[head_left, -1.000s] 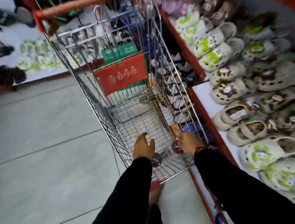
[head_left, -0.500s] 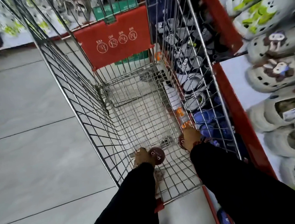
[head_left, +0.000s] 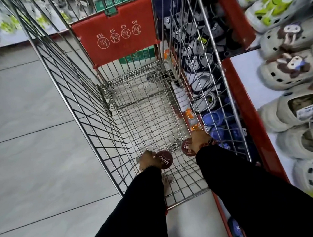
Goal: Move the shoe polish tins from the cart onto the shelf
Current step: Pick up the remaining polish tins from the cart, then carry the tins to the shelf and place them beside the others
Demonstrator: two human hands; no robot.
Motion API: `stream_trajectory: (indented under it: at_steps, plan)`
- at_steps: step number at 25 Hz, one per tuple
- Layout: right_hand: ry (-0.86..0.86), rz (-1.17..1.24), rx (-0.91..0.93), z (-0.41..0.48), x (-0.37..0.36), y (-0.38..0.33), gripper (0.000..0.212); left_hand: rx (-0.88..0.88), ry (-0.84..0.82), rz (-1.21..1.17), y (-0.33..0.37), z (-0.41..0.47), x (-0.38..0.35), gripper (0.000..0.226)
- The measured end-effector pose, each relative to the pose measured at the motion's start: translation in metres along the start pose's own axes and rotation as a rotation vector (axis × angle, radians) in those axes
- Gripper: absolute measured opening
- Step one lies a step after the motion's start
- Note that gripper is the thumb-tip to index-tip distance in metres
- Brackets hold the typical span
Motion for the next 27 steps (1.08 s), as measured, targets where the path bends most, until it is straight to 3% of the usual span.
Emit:
stream_trajectory:
  at_steps: [6,11,19,24,27]
  plan:
    - [0.051,0.139,-0.042,-0.010,0.019,-0.002,0.036,-0.039,0.029,-0.022,0.007,-0.012,0.011,0.024]
    - [0.183,0.338,-0.082,-0.043,0.054,0.007,0.038,-0.052,0.165,-0.219,0.017,-0.037,0.054,0.035]
    - [0.361,0.895,-0.073,-0.133,0.119,0.019,0.024,-0.287,0.232,-0.494,0.055,-0.129,0.133,0.033]
    - [0.532,1.163,0.016,-0.228,0.177,0.044,0.029,-0.469,0.198,-0.622,0.070,-0.207,0.172,0.032]
    - [0.621,1.345,0.061,-0.297,0.209,0.075,0.019,-0.581,0.145,-0.696,0.083,-0.269,0.192,0.033]
Point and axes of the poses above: each hand's wrist, its own z-axis towards the middle knuckle, its own x-axis out of the back of the hand, y = z × x, the point moved 9 cm from there along z, towards the middle knuckle, and after that the axes turned 4 degrees about y, right-handed, at the moved point
